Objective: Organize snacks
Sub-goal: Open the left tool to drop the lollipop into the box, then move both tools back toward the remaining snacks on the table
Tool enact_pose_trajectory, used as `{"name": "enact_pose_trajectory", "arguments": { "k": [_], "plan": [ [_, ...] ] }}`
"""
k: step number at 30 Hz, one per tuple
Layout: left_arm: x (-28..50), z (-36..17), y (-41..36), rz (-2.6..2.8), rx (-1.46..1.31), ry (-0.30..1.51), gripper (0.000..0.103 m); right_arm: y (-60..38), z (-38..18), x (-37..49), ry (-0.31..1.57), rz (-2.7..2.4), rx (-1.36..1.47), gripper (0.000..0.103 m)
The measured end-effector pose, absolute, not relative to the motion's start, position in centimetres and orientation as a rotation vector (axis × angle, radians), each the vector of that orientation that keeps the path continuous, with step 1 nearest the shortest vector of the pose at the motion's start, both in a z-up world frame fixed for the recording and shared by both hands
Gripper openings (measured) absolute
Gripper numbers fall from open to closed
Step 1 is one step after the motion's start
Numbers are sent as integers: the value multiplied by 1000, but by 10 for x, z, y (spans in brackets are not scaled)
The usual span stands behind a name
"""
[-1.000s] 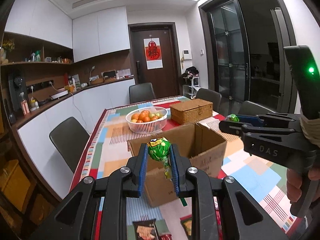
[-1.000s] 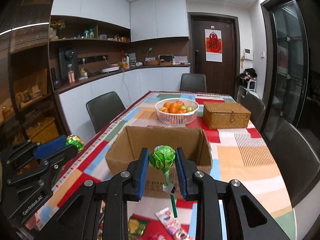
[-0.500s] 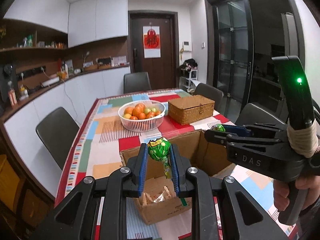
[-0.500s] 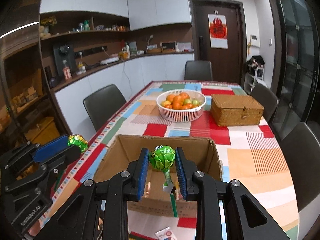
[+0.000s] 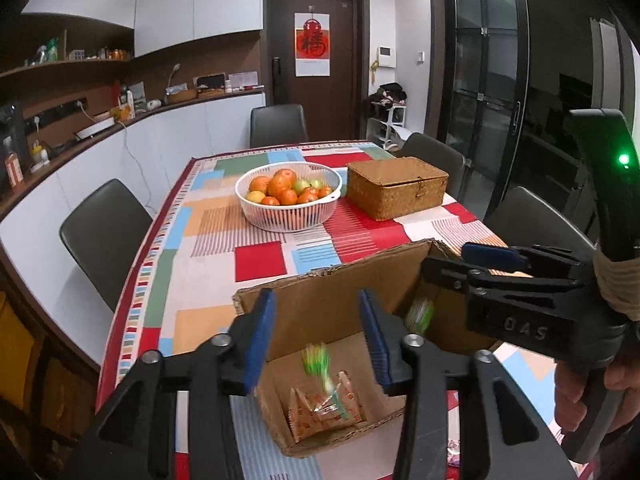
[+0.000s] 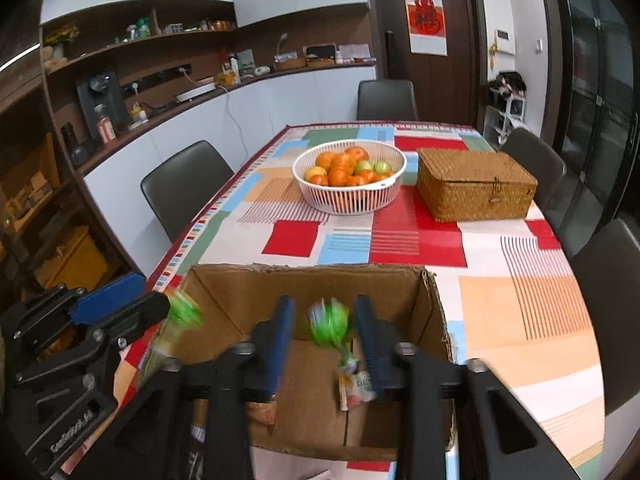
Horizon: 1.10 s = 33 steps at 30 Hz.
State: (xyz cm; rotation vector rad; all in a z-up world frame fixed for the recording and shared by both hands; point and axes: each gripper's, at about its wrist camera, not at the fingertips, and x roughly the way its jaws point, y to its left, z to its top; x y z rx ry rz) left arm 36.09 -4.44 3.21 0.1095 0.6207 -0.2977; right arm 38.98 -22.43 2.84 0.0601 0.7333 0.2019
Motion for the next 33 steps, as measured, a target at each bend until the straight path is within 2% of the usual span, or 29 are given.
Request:
{"name": "enact_pose_trajectory", "arguments": {
  "k": [8,12,22,33],
  "plan": [
    [321,38,-36,-279,131,584,51,-224,33,353,670,179,23,50],
    [297,43,-28,-289,110,568,53,-220,36,327,639,181,-6,57],
    [237,58,-18,-290,123,508,59,-205,46,265,575,230,-47,57],
    [189,45,-6,-285,125,530,61,-195,39,216,568,264,-70,57]
  ]
}}
